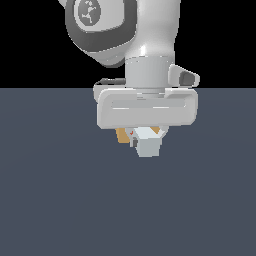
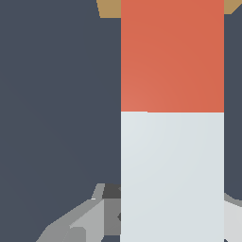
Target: Insert the peg into the horizontal hole in a box.
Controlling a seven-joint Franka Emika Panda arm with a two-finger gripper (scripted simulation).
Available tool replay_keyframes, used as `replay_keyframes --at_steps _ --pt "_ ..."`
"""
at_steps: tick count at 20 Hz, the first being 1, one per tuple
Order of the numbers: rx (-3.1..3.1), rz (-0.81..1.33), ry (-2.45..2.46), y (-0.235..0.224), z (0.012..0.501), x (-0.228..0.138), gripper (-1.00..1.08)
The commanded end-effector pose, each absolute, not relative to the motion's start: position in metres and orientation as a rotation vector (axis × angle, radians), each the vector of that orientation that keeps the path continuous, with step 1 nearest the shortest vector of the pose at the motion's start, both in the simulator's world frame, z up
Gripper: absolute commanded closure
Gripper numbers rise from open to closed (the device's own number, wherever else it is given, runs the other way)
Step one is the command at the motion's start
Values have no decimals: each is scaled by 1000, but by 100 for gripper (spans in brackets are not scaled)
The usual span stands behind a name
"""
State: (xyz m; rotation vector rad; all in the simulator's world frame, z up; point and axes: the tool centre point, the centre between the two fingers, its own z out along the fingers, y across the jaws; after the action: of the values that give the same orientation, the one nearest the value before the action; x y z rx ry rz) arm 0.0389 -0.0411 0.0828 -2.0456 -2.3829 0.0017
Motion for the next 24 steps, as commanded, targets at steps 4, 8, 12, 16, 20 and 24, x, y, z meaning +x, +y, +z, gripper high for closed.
replay_keyframes --at_steps 4,8,12,16,20,24 --pt "-2026 0 -2401 -14 95 59 108" --pt "-2018 0 -2408 -5 99 66 108" --pt "-2015 0 -2410 -2 100 68 108" --pt "-2013 3 -2409 -2 98 67 108" --pt "-2011 -1 -2414 0 101 71 108" --pt "-2009 -2 -2416 1 103 73 108"
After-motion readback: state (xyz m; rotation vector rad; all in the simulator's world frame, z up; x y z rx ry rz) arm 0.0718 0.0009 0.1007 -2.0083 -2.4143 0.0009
